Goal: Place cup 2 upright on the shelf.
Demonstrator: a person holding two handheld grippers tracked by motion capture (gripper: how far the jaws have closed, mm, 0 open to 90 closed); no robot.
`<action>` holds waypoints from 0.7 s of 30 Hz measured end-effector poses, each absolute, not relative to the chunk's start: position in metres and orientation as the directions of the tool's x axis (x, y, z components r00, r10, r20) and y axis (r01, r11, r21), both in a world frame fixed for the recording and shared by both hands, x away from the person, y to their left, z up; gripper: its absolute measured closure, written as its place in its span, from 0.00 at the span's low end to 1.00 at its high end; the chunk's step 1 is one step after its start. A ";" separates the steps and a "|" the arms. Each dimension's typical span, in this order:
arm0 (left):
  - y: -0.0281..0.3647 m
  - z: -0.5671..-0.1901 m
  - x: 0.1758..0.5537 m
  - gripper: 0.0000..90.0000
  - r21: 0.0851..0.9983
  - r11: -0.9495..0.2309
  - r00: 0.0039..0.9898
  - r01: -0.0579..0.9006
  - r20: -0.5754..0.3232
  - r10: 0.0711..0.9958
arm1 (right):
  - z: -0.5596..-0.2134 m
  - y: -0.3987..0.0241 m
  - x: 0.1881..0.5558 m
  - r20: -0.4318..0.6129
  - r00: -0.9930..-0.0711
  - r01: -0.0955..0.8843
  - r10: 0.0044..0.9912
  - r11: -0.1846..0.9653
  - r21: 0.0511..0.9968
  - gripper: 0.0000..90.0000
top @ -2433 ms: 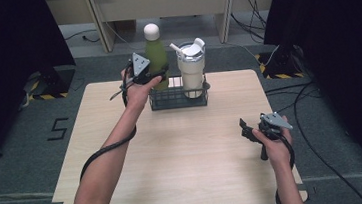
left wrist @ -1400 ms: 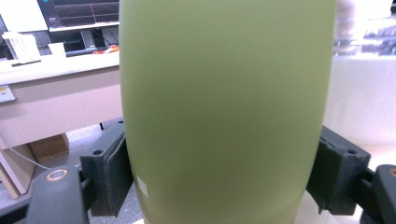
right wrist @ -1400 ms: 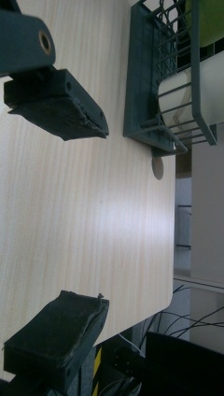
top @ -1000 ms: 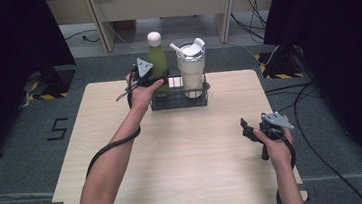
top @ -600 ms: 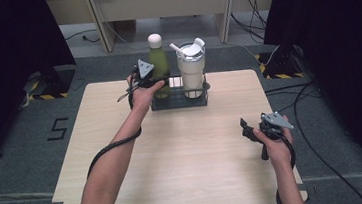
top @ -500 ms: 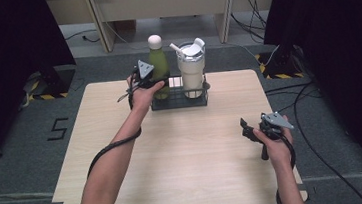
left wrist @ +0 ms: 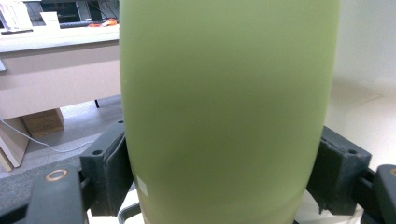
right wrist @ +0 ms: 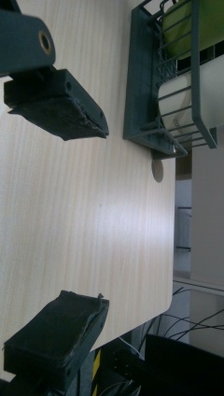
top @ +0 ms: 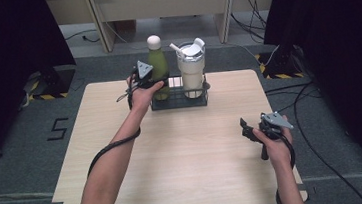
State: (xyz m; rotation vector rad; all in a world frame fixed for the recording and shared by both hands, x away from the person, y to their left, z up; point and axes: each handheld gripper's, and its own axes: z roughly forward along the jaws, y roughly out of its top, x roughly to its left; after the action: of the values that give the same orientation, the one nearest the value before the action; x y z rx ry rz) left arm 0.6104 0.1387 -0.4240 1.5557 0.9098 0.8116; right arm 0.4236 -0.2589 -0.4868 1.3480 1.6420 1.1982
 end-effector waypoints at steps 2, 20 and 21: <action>0.139 -0.424 0.611 0.22 0.987 -0.099 0.470 0.128 0.027 0.882 | -0.487 -0.258 0.423 0.044 -0.225 0.339 0.973 0.036 0.940 0.17; 0.141 -0.427 0.610 0.17 0.984 -0.086 0.471 0.155 0.003 0.882 | -0.487 -0.258 0.423 0.046 -0.224 0.340 0.974 0.034 0.940 0.17; 0.142 -0.427 0.610 0.16 0.984 -0.084 0.466 0.156 0.002 0.885 | -0.487 -0.258 0.423 0.045 -0.224 0.340 0.974 0.034 0.940 0.17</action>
State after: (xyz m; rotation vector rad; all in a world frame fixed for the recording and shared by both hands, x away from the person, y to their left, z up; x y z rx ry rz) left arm 0.6099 0.1416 -0.4271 1.5566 0.9372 0.7861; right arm 0.4228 -0.2577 -0.4865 1.3507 1.6416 1.1982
